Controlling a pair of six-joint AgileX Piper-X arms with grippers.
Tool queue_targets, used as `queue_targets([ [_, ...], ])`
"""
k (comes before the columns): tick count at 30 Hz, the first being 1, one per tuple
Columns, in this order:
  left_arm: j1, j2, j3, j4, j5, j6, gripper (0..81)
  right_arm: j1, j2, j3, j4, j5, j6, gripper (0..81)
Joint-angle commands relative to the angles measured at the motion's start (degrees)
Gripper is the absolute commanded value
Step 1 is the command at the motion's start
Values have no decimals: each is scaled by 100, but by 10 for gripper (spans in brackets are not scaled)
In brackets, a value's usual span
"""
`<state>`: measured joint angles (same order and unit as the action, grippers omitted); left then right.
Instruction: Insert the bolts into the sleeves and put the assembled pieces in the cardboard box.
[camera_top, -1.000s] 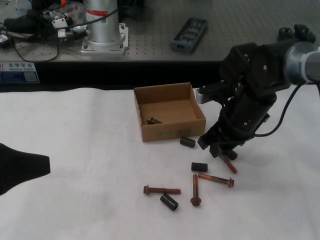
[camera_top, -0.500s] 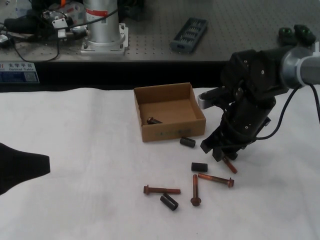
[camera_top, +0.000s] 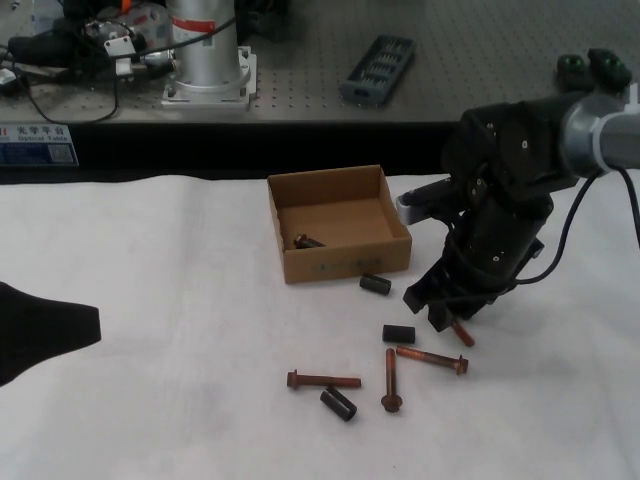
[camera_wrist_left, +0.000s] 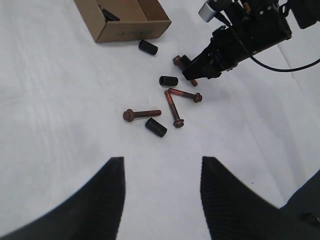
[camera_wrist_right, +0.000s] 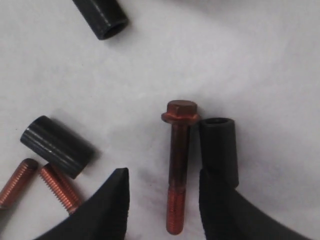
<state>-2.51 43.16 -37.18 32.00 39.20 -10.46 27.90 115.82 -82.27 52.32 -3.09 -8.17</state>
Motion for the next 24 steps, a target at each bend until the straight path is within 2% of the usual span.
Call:
queue_targets([
  [1,10,-38,-18,-79,3,64,348,28,40,-82,39,-47,-68,337],
  [9,10,-38,-18,-79,3,64,348,28,40,-82,-107,-47,-175,337],
  [15,10,-38,-18,-78,-100,64,348,28,40,-82,-459,-181,-175,248],
  [24,10,-38,-18,-78,-156,321,348,28,321,-82,-181,-273,-175,247],
])
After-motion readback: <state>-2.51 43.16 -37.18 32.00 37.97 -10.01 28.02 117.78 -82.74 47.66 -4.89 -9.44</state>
